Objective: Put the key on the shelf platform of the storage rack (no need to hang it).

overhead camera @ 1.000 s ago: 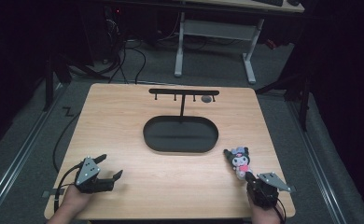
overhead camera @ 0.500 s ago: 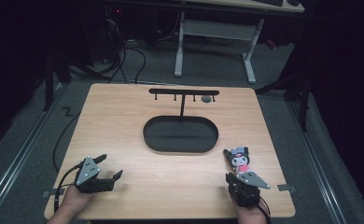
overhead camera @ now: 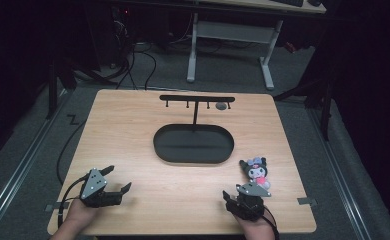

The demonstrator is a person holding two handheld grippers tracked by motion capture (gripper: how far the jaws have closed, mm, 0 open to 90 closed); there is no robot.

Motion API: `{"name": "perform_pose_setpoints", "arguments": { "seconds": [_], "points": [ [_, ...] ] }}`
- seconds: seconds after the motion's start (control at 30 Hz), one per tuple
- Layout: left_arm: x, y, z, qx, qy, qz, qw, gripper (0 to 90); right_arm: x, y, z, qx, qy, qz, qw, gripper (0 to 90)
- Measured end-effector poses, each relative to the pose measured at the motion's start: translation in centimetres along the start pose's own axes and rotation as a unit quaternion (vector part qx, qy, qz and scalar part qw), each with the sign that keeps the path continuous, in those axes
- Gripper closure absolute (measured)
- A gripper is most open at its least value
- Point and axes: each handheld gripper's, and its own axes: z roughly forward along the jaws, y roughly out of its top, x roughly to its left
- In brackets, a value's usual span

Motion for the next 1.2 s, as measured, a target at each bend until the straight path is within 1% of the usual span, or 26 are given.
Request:
{"name": "perform_pose_setpoints", "arguments": {
  "seconds": [0.03, 0.07, 0.1, 0.17, 0.2, 0.27, 0.3, 0.33, 0.37, 0.4, 0.53, 0.57, 0.67, 0.77, 0.8, 0.83, 0.87, 0.9, 0.93, 1.0, 1.07, 1.1, 1.13, 1.17, 1.2],
  "points": [
    [0.0, 0.0, 0.0, 0.0, 0.0, 0.0, 1.0, 15.5, 0.0, 0.0, 0.0, 0.0, 0.0, 0.0, 1.0, 39.4],
    [0.0, 0.0, 0.0, -0.001, 0.0, 0.0, 1.0, 15.5, 0.2, 0.2, 0.0, -0.001, -0.002, -0.002, 1.0, 36.2],
    [0.0, 0.0, 0.0, -0.002, -0.001, 0.0, 1.0, 15.5, 0.6, 0.5, 0.2, 0.001, -0.013, -0.012, 0.9998, 30.4],
    [0.0, 0.0, 0.0, -0.002, -0.001, -0.001, 1.0, 15.5, 0.7, 0.7, 0.2, 0.002, -0.015, -0.016, 0.9998, 29.7],
    [0.0, 0.0, -0.1, -0.002, -0.002, -0.001, 1.0, 15.5, 0.7, 0.8, 0.2, 0.005, -0.014, -0.019, 0.9997, 28.8],
    [0.0, 0.0, -0.1, -0.002, -0.001, -0.002, 1.0, 15.4, 0.4, 1.3, 0.4, 0.022, -0.012, -0.013, 0.9996, 23.8],
    [0.0, 0.0, -0.1, -0.002, -0.001, -0.002, 1.0, 15.5, 0.4, 1.3, 0.4, 0.022, -0.012, -0.013, 0.9996, 23.8],
    [0.0, 0.0, -0.1, -0.002, -0.001, -0.002, 1.0, 15.5, 0.1, 1.6, 0.5, 0.034, -0.009, -0.012, 0.9993, 23.1],
    [0.0, 0.0, -0.1, -0.002, -0.001, -0.002, 1.0, 15.5, 0.1, 1.6, 0.5, 0.034, -0.009, -0.012, 0.9993, 23.1],
    [0.0, 0.0, 0.0, -0.001, 0.0, -0.002, 1.0, 15.5, -0.1, 1.8, 0.7, 0.046, -0.011, -0.014, 0.9988, 21.1],
    [0.0, 0.0, 0.0, -0.001, 0.002, -0.002, 1.0, 15.5, -0.5, 2.0, 0.9, 0.056, -0.009, -0.008, 0.9984, 19.6],
    [0.0, 0.0, 0.0, -0.002, 0.002, -0.001, 1.0, 15.5, -0.6, 2.0, 1.0, 0.063, -0.007, -0.008, 0.998, 19.6],
    [0.0, 0.0, 0.0, -0.002, 0.002, -0.001, 1.0, 15.5, -0.9, 2.2, 1.1, 0.081, -0.006, -0.017, 0.9965, 19.5],
    [0.0, 0.0, 0.0, -0.001, 0.001, -0.002, 1.0, 15.4, -0.9, 2.4, 1.1, 0.083, -0.005, -0.022, 0.9963, 19.5],
    [0.0, 0.0, 0.0, -0.001, 0.001, -0.001, 1.0, 15.5, -0.9, 2.6, 1.1, 0.094, -0.002, -0.024, 0.9952, 19.6],
    [0.0, 0.0, 0.0, -0.001, 0.001, -0.001, 1.0, 15.5, -0.9, 2.6, 1.1, 0.094, -0.002, -0.024, 0.9952, 19.6],
    [0.0, 0.0, 0.0, -0.001, 0.001, -0.001, 1.0, 15.5, -0.9, 2.8, 1.1, 0.106, -0.001, -0.027, 0.994, 19.5],
    [0.0, 0.0, 0.0, -0.001, 0.001, -0.001, 1.0, 15.4, -0.9, 2.8, 1.1, 0.106, -0.001, -0.027, 0.994, 19.5],
    [0.0, 0.0, 0.0, -0.001, 0.001, -0.001, 1.0, 15.5, -0.9, 3.1, 1.1, 0.118, -0.006, -0.026, 0.9927, 16.7],
    [0.0, 0.0, 0.0, -0.001, 0.001, -0.001, 1.0, 15.5, -0.8, 3.3, 1.1, 0.123, -0.009, -0.022, 0.9922, 15.8],
    [0.0, 0.0, 0.0, 0.0, 0.001, -0.001, 1.0, 15.5, -0.9, 3.7, 1.1, 0.147, -0.007, -0.021, 0.9889, 15.7],
    [0.0, 0.0, 0.0, 0.0, 0.001, -0.002, 1.0, 15.5, -0.9, 4.1, 1.0, 0.157, -0.017, -0.024, 0.9872, 15.8],
    [0.0, 0.0, 0.0, 0.0, 0.001, -0.002, 1.0, 15.4, -0.9, 4.1, 1.0, 0.157, -0.017, -0.024, 0.9872, 15.8],
    [0.0, 0.0, 0.0, 0.0, 0.001, -0.002, 1.0, 15.5, -0.9, 4.5, 0.9, 0.169, -0.019, -0.027, 0.985, 15.8],
    [0.0, 0.0, 0.0, 0.0, 0.0, -0.003, 1.0, 15.5, -0.9, 4.5, 0.9, 0.169, -0.019, -0.027, 0.985, 15.8]
  ]
}}
